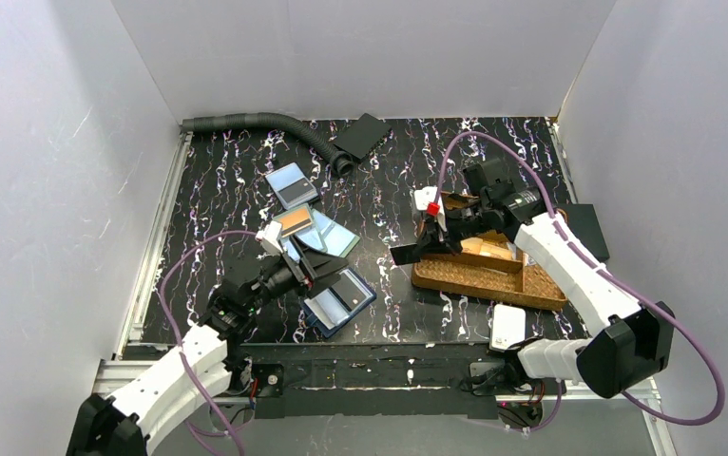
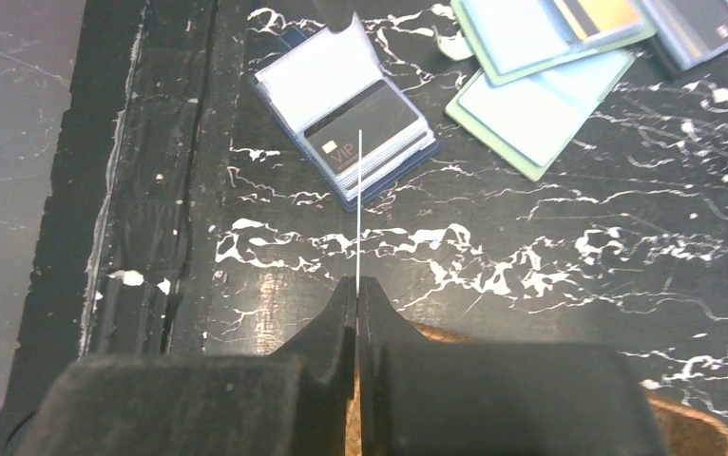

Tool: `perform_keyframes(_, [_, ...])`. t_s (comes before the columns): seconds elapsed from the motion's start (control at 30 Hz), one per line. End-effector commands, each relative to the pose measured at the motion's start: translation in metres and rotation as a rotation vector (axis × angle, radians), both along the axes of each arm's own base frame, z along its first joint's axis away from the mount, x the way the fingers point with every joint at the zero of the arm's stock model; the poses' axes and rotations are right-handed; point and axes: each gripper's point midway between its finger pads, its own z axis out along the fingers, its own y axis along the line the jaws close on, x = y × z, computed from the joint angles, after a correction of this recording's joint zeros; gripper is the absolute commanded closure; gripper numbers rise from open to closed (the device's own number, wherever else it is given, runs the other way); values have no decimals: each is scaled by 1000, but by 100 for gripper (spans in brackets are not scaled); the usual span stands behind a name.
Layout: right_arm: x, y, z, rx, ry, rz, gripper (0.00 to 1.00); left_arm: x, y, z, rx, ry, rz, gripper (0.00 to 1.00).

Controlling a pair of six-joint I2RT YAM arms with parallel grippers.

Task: Take the credit cards out of the card holder
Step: Remove the credit card from the card holder.

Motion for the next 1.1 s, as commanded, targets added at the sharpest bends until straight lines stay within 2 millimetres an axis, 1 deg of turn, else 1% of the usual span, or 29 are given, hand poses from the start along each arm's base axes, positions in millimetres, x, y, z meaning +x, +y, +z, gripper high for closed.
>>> perform_keyframes(0.0, [3,5,40,85,-144,27,99,6,-22,58,-213,-52,-32,4])
perform_keyframes(0.03, [4,4,43,88,-176,41,99,10,-28,57,-233,9,-29,2])
perform_keyframes(0.1, [7,2,45,69,-215,54,99,14,-42,61,-263,106,-48,2])
perform_keyframes(0.23, [5,-4,45,27,-294,129,99,24,-65,68,-293,215,-59,2])
perform_keyframes(0.37, [0,-10,50,6,-381,196,99,40,-75,73,-342,312,-19,7])
perform_keyframes(0.5, [-3,-11,49,3,-414,245,99,49,-84,67,-365,393,15,11])
perform_keyframes(0.6, [2,-9,53,8,-459,250,99,50,-94,65,-368,424,4,13])
perform_keyframes(0.73, [16,-6,62,-1,-546,233,99,49,-105,70,-387,440,-14,15])
perform_keyframes(0.87, [22,-3,65,7,-593,227,99,52,-111,71,-416,462,3,23])
perform_keyframes(0.9, [22,-2,66,13,-607,229,99,53,-115,74,-424,464,2,27])
perform_keyframes(1.0, [20,1,67,25,-636,234,99,54,-126,79,-442,475,-19,32])
perform_keyframes(1.07, [20,3,68,32,-654,230,99,55,-133,79,-451,483,-31,38])
